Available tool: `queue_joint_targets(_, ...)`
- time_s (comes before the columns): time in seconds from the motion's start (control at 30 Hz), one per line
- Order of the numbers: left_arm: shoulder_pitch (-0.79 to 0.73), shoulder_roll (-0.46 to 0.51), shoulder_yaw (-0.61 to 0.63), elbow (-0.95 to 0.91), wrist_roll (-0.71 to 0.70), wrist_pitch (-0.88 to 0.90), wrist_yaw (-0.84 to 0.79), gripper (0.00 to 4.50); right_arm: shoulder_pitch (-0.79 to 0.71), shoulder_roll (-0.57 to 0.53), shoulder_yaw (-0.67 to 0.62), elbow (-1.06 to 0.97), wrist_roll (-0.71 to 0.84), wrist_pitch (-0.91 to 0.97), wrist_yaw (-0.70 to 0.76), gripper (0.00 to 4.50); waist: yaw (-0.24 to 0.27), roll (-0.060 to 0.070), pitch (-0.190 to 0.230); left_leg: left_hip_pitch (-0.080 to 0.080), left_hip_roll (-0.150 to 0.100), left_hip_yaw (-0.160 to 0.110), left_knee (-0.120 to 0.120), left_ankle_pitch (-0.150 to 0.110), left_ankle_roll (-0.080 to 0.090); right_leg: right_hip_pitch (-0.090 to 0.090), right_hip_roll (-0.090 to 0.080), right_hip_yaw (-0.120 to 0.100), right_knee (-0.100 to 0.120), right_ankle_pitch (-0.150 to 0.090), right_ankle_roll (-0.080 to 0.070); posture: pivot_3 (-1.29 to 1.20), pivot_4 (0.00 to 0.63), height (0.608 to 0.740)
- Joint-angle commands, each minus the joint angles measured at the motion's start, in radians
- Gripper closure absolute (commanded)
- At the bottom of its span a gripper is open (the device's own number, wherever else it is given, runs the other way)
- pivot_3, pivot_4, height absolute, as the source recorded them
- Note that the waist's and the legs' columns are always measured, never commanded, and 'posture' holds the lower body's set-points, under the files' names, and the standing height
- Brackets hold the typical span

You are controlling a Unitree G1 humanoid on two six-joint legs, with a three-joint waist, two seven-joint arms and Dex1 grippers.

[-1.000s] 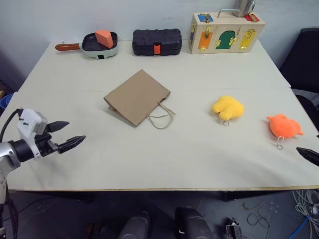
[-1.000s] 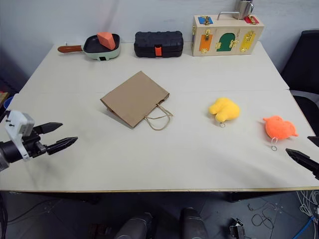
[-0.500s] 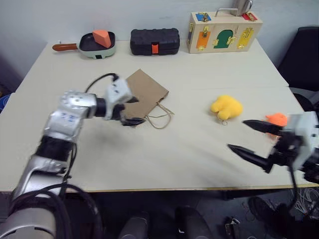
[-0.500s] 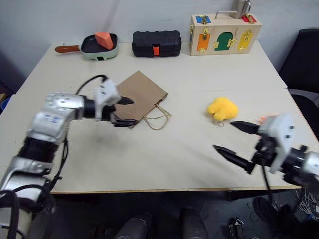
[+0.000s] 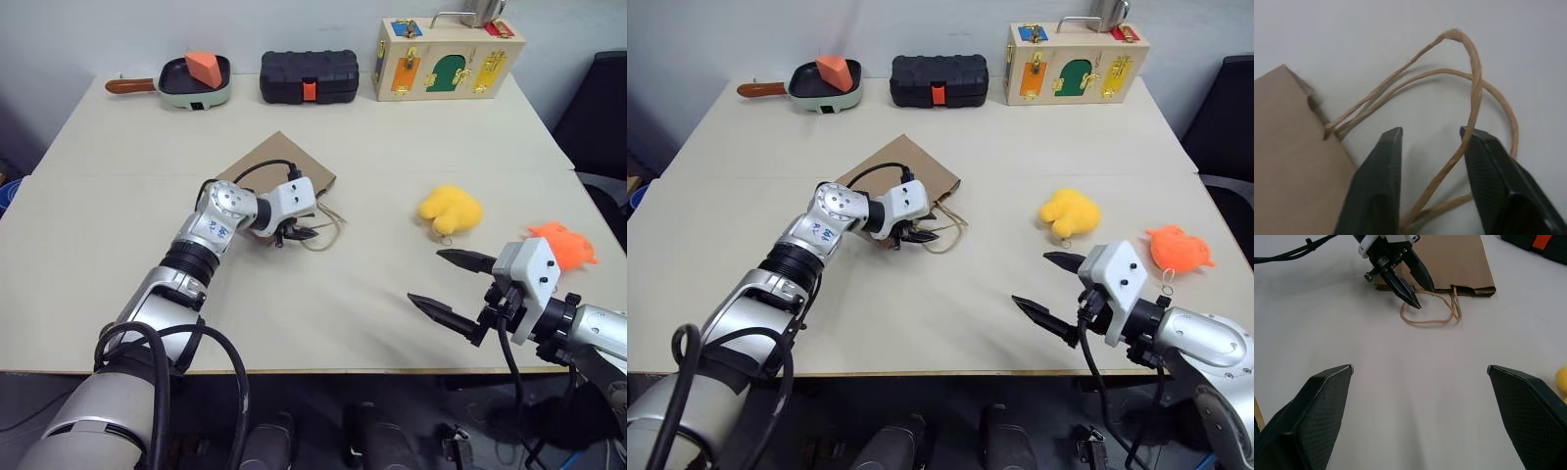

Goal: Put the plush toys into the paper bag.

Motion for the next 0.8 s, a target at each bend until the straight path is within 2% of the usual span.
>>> queue_joint_targets(0.03, -0.020, -0.005, 0.049, 0.002, -0.018, -0.003, -0.013, 3.85, 0.008, 0.011, -0.029, -0.014, -0.019, -0.032, -0.014, 0.00, -0.002, 0.000, 0.000, 0.000, 0.000, 0.000, 0.000, 0.000, 0.000, 0.000, 0.000, 0.000, 0.000, 0.000, 0.000, 0.00, 0.150, 0.740)
queue_joint_targets(0.1, -0.019, -0.013, 0.074, -0.001, -0.039, 0.023, -0.030, 4.49, 0.007, 0.016, -0.026, -0.005, -0.027, -0.037, -0.018, 0.00, -0.001, 0.000, 0.000, 0.000, 0.000, 0.000, 0.000, 0.000, 0.000, 0.000, 0.000, 0.000, 0.000, 0.000, 0.000, 0.00, 0.150, 0.740)
queue_joint_targets(0.27, -0.003, 0.000, 0.156, -0.086, -0.125, 0.129, -0.127, 4.49, 0.006, 0.030, -0.023, -0.004, -0.031, -0.035, -0.017, 0.00, 0.000, 0.000, 0.000, 0.000, 0.000, 0.000, 0.001, 0.000, 0.000, 0.000, 0.000, 0.000, 0.000, 0.000, 0.000, 0.00, 0.150, 0.740)
queue_joint_targets(0.43, 0.055, 0.059, 0.247, -0.356, -0.298, 0.378, -0.287, 4.49, -0.037, 0.051, -0.021, -0.012, 0.017, -0.010, -0.030, 0.00, -0.006, 0.000, 0.000, 0.000, 0.000, 0.000, 0.001, 0.000, 0.000, 0.000, 0.000, 0.000, 0.001, 0.000, 0.000, 0.00, 0.150, 0.740)
queue_joint_targets(0.53, 0.096, 0.098, 0.283, -0.527, -0.398, 0.539, -0.331, 4.50, -0.081, 0.068, -0.001, -0.026, 0.072, 0.013, -0.036, 0.65, -0.008, 0.000, 0.000, 0.000, 0.001, 0.000, 0.001, 0.000, 0.000, -0.001, 0.000, 0.001, 0.001, 0.000, 0.000, 0.00, 0.150, 0.740)
queue_joint_targets(0.63, 0.143, 0.126, 0.292, -0.670, -0.461, 0.653, -0.333, 4.50, -0.138, 0.082, 0.082, -0.031, 0.078, 0.025, -0.039, 1.64, -0.006, 0.000, 0.000, 0.001, 0.001, 0.000, 0.001, 0.000, 0.000, 0.000, 0.000, 0.001, 0.001, 0.000, 0.000, 0.00, 0.150, 0.740)
queue_joint_targets(0.8, 0.193, 0.122, 0.296, -0.789, -0.516, 0.745, -0.290, 4.50, -0.305, 0.167, 0.308, 0.051, -0.024, 0.040, -0.098, 3.47, -0.006, 0.000, 0.000, 0.001, 0.000, -0.001, 0.004, 0.000, 0.000, 0.000, 0.000, 0.001, 0.000, 0.000, 0.000, 0.00, 0.150, 0.740)
